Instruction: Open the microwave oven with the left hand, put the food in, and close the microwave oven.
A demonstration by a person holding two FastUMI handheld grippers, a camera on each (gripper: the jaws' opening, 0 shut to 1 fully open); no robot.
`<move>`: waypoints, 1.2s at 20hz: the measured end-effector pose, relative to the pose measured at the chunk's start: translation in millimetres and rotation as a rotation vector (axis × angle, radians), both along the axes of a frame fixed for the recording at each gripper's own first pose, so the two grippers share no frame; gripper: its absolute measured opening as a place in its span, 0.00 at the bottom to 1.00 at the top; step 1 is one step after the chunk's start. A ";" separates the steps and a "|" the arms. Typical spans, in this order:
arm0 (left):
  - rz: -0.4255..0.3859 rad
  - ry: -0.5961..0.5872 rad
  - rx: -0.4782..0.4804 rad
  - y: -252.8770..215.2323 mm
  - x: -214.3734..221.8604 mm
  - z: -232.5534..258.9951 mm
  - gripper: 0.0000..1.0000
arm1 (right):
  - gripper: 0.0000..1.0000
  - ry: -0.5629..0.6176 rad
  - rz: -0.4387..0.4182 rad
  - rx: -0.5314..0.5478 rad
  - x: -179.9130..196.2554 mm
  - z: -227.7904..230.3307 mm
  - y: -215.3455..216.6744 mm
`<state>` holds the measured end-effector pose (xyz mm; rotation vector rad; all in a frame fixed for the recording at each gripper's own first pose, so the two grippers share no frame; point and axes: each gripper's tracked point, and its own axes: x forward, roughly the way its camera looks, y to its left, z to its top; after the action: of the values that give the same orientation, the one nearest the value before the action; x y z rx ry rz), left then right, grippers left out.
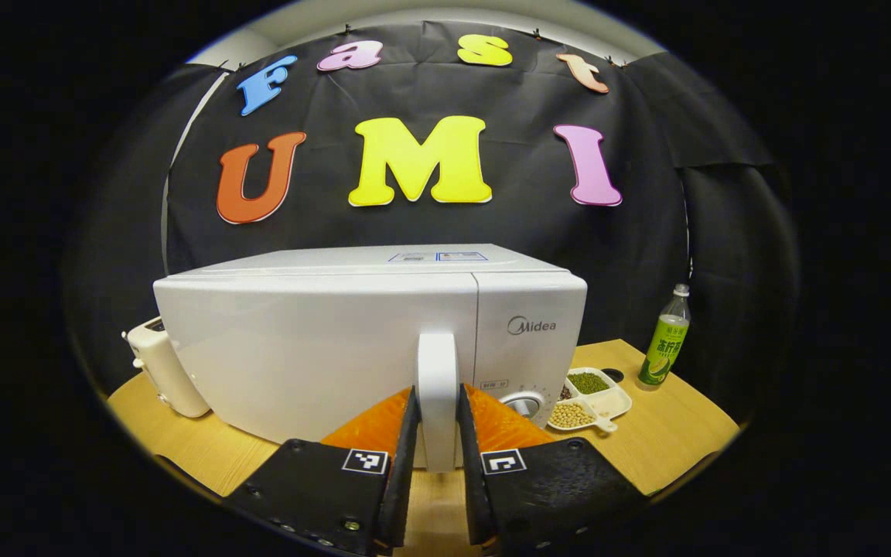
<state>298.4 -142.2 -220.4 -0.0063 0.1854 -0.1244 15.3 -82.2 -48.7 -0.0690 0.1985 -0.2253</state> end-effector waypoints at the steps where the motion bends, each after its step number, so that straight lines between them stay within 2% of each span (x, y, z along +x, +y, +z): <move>1: -0.010 0.005 -0.009 -0.3 -0.4 -0.7 0.27 | 1.00 0.001 0.007 -0.001 0.1 0.7 1.3; 4: -0.039 0.027 -0.052 -0.2 -2.4 -1.1 0.17 | 1.00 0.004 0.024 0.000 -3.5 0.8 6.3; 5: -0.046 0.038 -0.073 -0.2 -2.9 -1.7 0.17 | 1.00 0.006 0.036 0.003 -5.5 0.5 9.1; 6: -0.053 0.048 -0.089 -0.8 -3.9 -1.4 0.14 | 0.96 0.006 0.045 0.005 -5.5 -0.6 11.9; 7: -0.058 0.060 -0.095 -0.6 -5.1 -0.8 0.11 | 0.96 0.007 0.052 0.006 -6.2 0.4 13.9; 8: -0.059 0.080 -0.094 0.8 -13.4 -3.0 0.11 | 1.00 0.005 0.060 0.007 -6.8 1.0 15.3; 11: -0.075 0.032 -0.036 12.8 -47.4 -1.3 0.11 | 1.00 -0.004 0.076 0.006 -7.9 1.8 18.2; 12: -0.078 0.036 -0.043 18.1 -60.0 -4.6 0.11 | 1.00 0.001 0.087 0.006 -8.5 -1.5 21.5; 13: -0.081 0.038 -0.059 24.3 -72.9 -5.1 0.11 | 0.96 0.006 0.101 0.012 -8.8 -3.3 25.3; 15: -0.077 0.054 -0.074 40.2 -99.2 -7.1 0.12 | 0.96 0.014 0.133 0.038 -7.9 -7.0 37.0; 17: -0.061 0.059 -0.041 58.0 -122.9 -7.1 0.12 | 0.96 0.017 0.172 0.061 -6.7 -9.2 51.0; 18: -0.045 0.066 -0.032 69.8 -133.2 -9.3 0.12 | 1.00 0.020 0.192 0.065 -5.4 -11.5 56.9; 21: 0.016 0.091 -0.031 105.6 -165.2 -13.0 0.14 | 1.00 0.018 0.245 0.081 -3.9 -12.9 75.0; 22: 0.039 0.097 -0.030 117.6 -173.9 -14.0 0.14 | 0.96 0.017 0.262 0.088 -3.8 -13.0 80.6; 24: 0.092 0.111 -0.015 142.9 -188.7 -16.6 0.17 | 1.00 0.014 0.287 0.103 -4.6 -13.5 89.9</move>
<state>109.7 0.7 -237.0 -0.0364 0.2943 -0.0337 10.8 7.7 -62.1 0.0032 0.2110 0.0713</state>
